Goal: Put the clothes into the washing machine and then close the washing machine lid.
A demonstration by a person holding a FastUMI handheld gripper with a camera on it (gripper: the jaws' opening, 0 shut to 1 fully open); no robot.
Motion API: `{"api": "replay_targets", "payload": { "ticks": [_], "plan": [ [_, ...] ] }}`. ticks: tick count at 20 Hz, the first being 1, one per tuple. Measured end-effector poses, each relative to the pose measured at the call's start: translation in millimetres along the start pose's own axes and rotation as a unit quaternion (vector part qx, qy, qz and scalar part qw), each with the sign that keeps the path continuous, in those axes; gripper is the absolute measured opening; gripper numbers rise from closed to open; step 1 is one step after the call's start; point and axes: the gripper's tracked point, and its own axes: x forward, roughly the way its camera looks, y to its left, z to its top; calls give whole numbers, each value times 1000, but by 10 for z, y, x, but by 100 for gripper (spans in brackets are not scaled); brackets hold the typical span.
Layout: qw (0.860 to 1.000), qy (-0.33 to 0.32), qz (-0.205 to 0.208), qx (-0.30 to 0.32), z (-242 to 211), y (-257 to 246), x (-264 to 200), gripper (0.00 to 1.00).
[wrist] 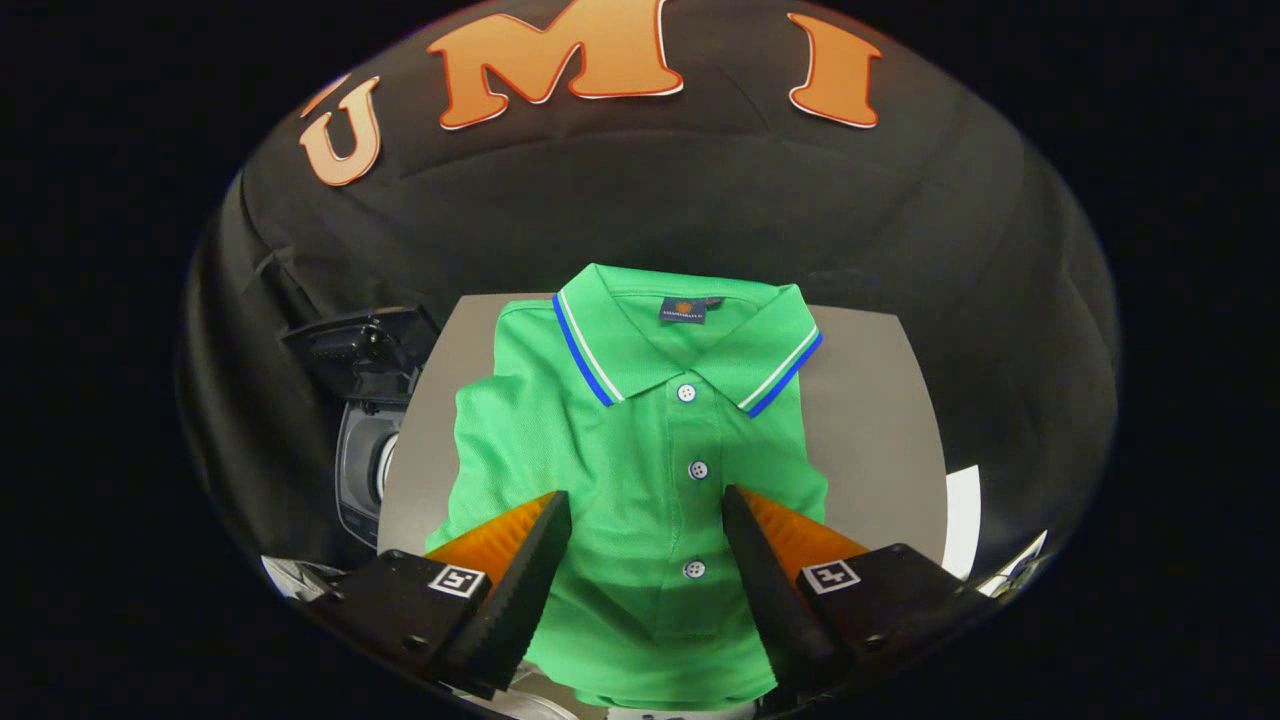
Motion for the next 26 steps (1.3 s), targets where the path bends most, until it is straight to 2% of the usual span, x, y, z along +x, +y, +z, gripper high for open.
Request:
{"api": "replay_targets", "payload": {
  "ticks": [2, 8, 10, 11, 13, 16, 20, 23, 26],
  "plan": [
    [1000, 1, 1, -6, 4, 12, 6, 99],
    [1000, 0, 12, -12, 16, -133, -73, 37],
    [1000, -26, 10, -1, 5, -59, -36, 18],
    [999, -39, 9, -22, 57, -80, -47, 10],
    [995, -84, 7, -47, 47, -74, -67, 11],
    [983, -175, 5, -52, 70, -80, -107, 10],
    [956, -289, 19, -35, 143, -26, -449, 10],
    [937, -345, 45, 0, 192, -26, -772, 10],
    [916, -398, 57, 5, 202, -89, -1169, 10]
  ]
}}
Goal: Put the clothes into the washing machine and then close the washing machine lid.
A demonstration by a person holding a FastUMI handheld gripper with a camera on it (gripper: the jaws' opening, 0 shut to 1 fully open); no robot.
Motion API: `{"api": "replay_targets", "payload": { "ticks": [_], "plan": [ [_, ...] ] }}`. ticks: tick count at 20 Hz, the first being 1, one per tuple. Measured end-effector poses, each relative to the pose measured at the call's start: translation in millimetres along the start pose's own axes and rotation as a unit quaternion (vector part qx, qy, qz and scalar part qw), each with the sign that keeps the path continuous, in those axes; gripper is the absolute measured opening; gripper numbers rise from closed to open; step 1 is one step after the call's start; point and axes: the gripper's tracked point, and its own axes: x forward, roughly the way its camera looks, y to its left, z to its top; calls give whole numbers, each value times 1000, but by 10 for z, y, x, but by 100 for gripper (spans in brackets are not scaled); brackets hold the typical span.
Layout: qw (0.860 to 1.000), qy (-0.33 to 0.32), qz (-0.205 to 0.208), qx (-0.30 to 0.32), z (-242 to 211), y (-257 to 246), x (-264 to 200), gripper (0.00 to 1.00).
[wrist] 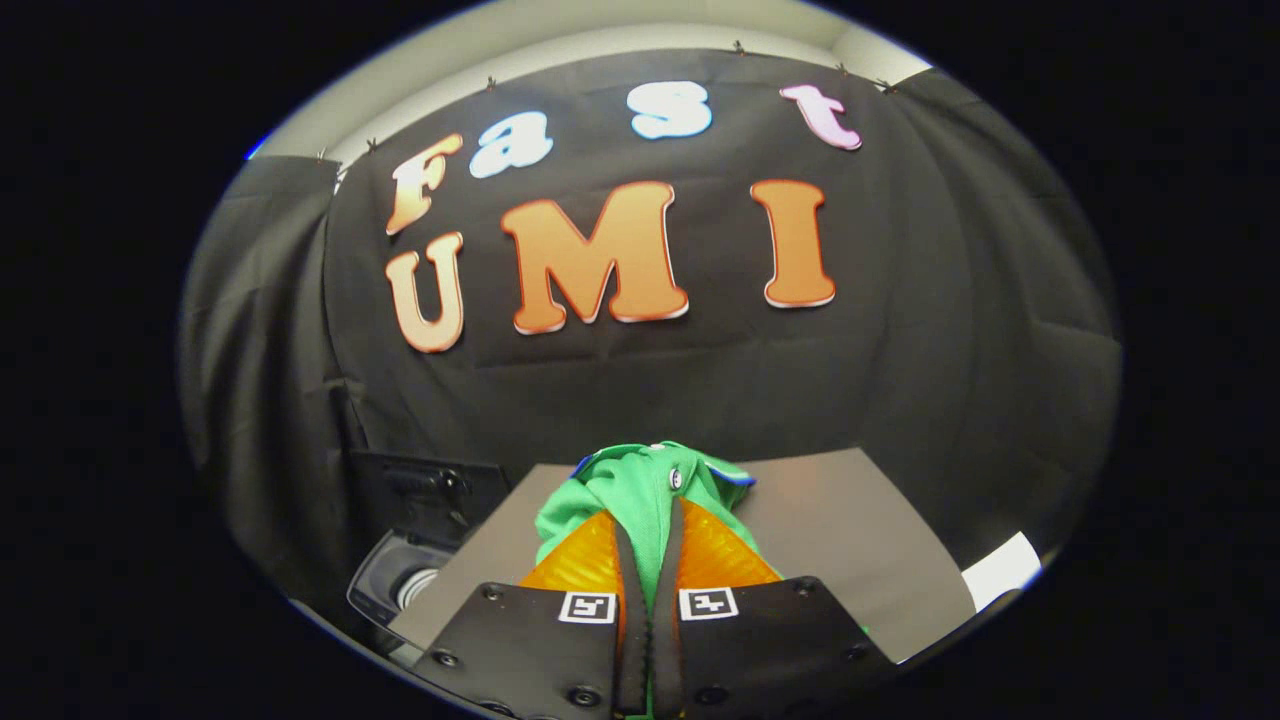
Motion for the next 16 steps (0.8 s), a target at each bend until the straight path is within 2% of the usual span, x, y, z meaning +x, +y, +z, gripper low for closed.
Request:
{"api": "replay_targets", "payload": {
  "ticks": [8, 16],
  "plan": [
    [993, -112, 25, 16, 728, 65, -687, 9],
    [985, -169, 19, 22, 901, 348, -1251, 9]
  ]
}}
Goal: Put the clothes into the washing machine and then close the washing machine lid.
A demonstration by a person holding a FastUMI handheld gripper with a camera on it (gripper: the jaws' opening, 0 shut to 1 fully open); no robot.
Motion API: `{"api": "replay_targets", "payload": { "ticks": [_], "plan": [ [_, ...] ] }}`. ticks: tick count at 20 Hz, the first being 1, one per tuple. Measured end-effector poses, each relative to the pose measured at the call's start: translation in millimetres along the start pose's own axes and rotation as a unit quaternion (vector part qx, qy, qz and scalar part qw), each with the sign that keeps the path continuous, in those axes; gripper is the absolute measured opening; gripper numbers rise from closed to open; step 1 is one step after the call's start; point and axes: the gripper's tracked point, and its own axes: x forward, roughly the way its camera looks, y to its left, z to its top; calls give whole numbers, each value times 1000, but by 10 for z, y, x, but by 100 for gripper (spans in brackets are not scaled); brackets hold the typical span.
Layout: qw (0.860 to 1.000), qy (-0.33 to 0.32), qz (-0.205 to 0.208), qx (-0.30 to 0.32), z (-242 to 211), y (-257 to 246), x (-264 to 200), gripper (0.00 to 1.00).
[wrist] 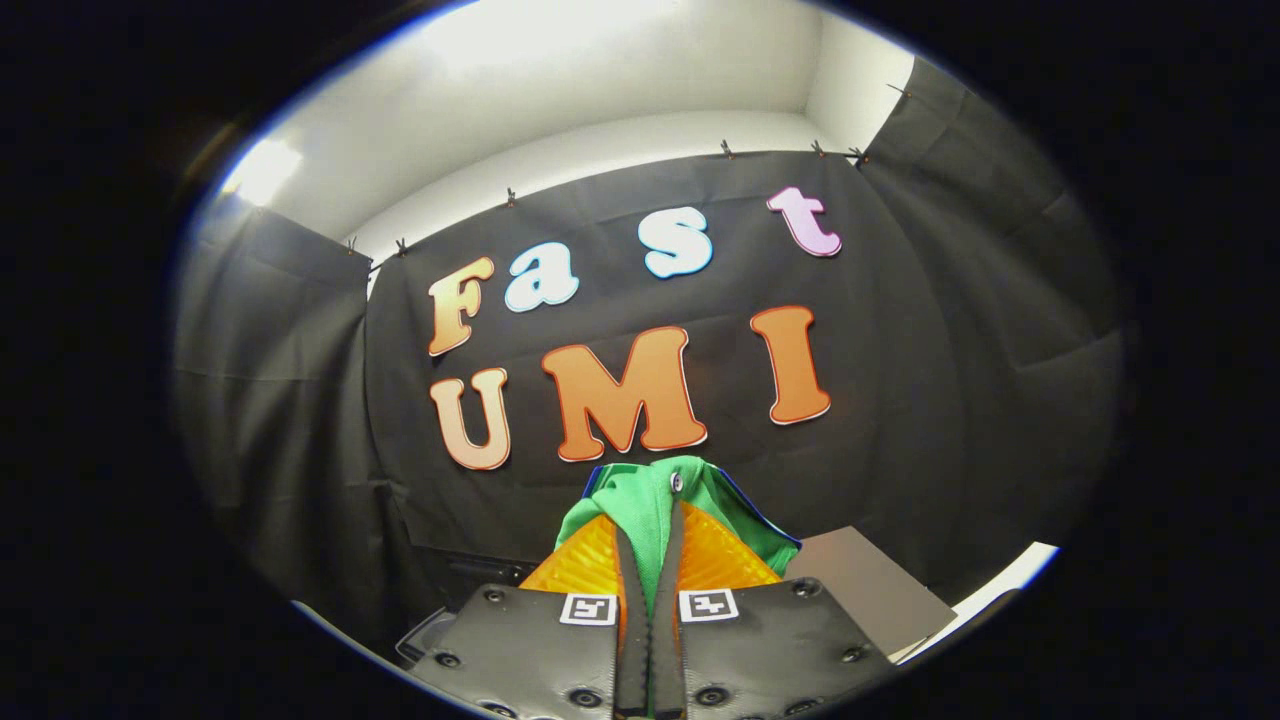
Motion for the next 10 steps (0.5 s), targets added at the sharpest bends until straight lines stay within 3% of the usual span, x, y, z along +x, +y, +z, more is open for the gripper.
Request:
{"api": "replay_targets", "payload": {
  "ticks": [10],
  "plan": [
    [997, -43, -55, -29, 183, 1103, 317, 9]
  ]
}}
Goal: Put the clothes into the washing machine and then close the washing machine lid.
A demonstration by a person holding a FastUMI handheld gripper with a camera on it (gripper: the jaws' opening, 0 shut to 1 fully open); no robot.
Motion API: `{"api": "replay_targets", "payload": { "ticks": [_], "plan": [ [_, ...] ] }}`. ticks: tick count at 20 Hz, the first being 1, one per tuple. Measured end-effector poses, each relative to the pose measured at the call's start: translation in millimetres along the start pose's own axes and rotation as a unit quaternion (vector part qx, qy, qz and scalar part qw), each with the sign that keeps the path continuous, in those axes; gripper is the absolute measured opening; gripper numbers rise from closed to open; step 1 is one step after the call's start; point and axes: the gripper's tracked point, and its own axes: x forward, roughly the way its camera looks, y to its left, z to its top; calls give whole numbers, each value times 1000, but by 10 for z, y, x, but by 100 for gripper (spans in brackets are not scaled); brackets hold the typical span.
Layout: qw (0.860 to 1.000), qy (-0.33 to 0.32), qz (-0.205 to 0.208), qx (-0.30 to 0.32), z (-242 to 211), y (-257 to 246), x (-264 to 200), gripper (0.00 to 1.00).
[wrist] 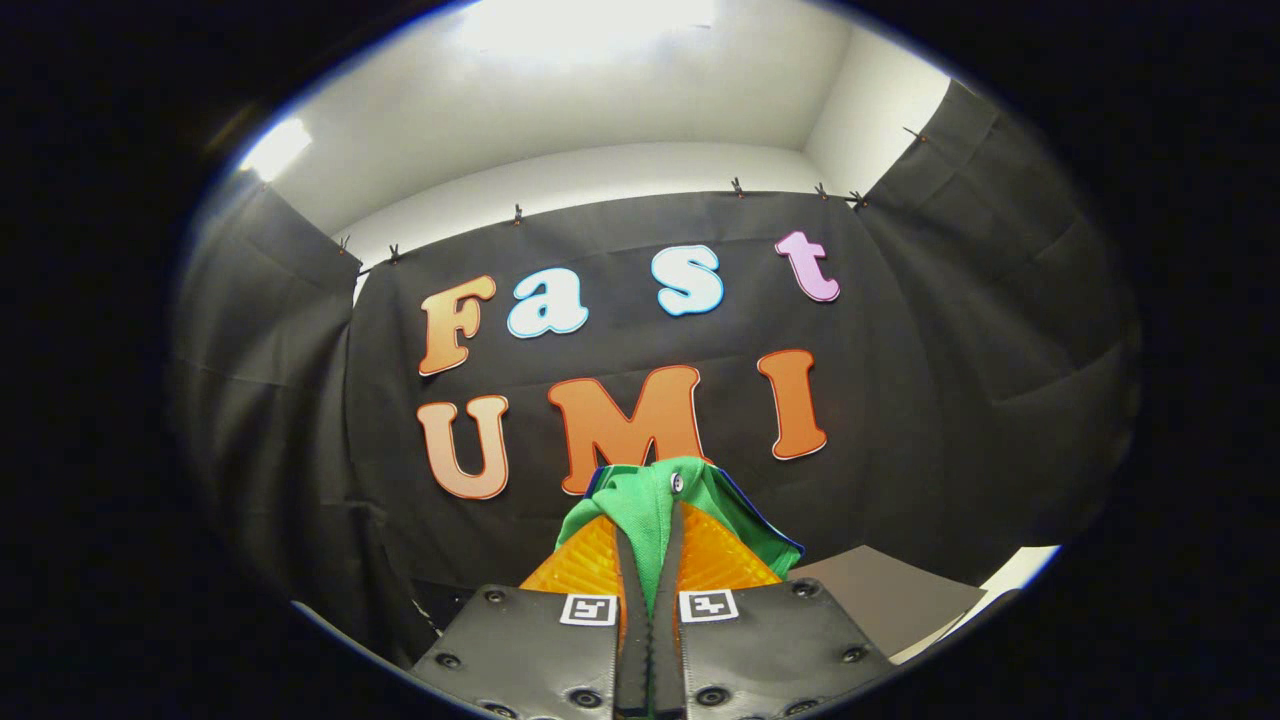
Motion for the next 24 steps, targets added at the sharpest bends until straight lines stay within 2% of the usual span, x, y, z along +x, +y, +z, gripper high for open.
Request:
{"api": "replay_targets", "payload": {
  "ticks": [7, 13, 18, 24],
  "plan": [
    [1000, -3, 9, -9, -158, 975, 244, 9],
    [997, 30, 65, 3, -585, 1870, 570, 9],
    [990, 84, 107, 44, -1243, 2392, 846, 10],
    [982, 150, 110, 30, -2244, 2662, 1056, 9]
  ]
}}
